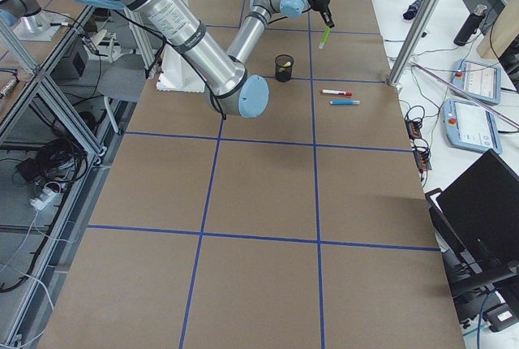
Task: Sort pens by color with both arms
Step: 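Grasp the green highlighter with the right gripper and lift it out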
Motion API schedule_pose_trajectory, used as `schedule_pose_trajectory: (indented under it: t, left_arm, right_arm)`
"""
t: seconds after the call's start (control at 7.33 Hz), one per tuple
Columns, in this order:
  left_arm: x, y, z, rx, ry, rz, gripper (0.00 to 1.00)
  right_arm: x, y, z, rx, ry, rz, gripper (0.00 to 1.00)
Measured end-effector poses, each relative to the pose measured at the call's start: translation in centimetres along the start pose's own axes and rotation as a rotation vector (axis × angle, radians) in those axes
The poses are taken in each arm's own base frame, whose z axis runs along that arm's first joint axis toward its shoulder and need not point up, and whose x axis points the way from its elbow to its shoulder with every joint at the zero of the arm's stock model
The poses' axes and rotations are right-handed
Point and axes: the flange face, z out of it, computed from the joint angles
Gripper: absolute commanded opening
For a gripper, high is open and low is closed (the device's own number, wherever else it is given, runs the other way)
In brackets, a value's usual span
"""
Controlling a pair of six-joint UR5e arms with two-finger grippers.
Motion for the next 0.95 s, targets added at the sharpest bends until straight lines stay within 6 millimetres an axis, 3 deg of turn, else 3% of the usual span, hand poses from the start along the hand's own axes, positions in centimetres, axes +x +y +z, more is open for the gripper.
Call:
schedule_pose_trajectory:
  t: [0.27, 0.55, 0.68, 0.95]
  left_arm:
    - [0.1, 0.4, -0.7, 0.004, 0.008, 0.006, 0.99]
    - [-0.4, 1.4, -1.6, 0.006, 0.017, 0.005, 0.99]
    - [-0.6, 1.6, -1.7, 0.004, 0.018, -0.006, 0.99]
    - [-1.1, 1.8, -1.7, -0.002, 0.014, -0.017, 0.99]
  right_arm:
    - [0.9, -0.5, 4.6, 0.197, 0.042, -0.006, 0.0]
    - [2.1, 0.9, 10.4, 0.397, 0.069, 0.001, 0.0]
    - [2.0, 1.7, 12.2, 0.455, 0.088, 0.004, 0.0]
    - [-0.3, 4.1, 15.8, 0.507, 0.164, -0.015, 0.0]
